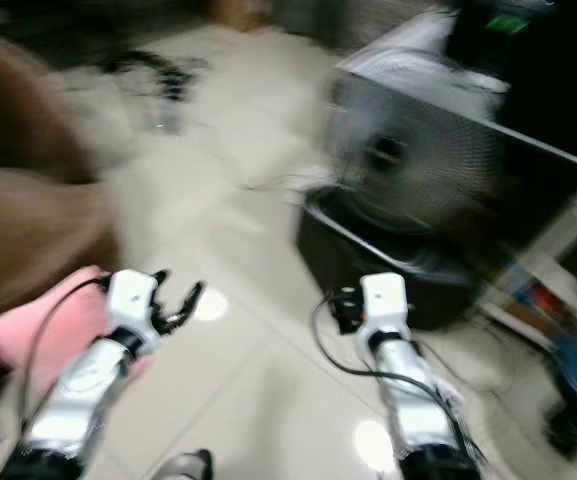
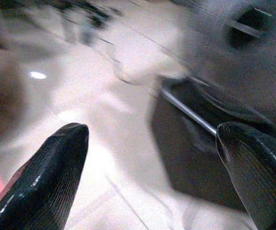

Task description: Move the pillow to the sofa from floor

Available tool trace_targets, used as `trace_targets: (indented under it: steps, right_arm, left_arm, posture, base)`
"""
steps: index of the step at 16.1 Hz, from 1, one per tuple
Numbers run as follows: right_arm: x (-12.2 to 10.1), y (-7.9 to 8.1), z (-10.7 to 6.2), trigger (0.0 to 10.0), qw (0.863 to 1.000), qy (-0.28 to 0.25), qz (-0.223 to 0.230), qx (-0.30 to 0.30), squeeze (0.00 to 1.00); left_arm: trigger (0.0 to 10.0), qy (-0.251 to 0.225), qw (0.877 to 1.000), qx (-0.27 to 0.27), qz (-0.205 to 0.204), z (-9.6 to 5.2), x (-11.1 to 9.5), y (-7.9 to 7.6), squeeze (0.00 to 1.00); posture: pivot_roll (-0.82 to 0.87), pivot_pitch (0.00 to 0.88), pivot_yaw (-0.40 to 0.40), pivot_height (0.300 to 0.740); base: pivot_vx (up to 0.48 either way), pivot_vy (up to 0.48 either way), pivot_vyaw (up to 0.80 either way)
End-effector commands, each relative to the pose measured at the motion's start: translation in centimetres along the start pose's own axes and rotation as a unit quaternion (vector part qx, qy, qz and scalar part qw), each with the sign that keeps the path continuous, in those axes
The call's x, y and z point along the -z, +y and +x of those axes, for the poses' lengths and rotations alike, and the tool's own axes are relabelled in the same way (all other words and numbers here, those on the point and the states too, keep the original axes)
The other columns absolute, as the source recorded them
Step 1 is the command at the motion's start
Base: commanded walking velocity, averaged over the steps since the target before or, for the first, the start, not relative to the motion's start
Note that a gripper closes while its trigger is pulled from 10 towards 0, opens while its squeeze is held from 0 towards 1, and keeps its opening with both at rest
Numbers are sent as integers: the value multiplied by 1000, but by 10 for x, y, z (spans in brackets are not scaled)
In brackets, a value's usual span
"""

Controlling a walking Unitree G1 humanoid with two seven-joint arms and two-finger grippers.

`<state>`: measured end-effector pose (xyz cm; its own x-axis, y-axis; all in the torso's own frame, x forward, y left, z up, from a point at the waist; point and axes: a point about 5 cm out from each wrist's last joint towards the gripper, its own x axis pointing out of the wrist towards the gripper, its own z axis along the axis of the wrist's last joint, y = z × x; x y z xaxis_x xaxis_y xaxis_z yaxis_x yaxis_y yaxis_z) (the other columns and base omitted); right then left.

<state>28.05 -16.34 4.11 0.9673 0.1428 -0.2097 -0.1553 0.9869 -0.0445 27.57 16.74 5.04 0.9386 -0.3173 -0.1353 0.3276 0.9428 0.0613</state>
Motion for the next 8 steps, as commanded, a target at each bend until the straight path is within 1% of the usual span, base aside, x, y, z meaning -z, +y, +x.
trace_targets:
  steps: [1,8]
  right_arm:
    - [4,-8,-4,10000,1000,9,-5,8,102]
    - [5,-8,-5,10000,1000,12,-5,7,102]
  left_arm:
    - [10000,-7,1000,7,-4,3,-2,-7,0]
    - [10000,-9,1000,7,-4,3,-3,-7,0]
  posture:
    - [-39,49,-110,740]
    - [-39,51,-109,740]
  base:
    - [0,0,619]
    - [0,0,620]
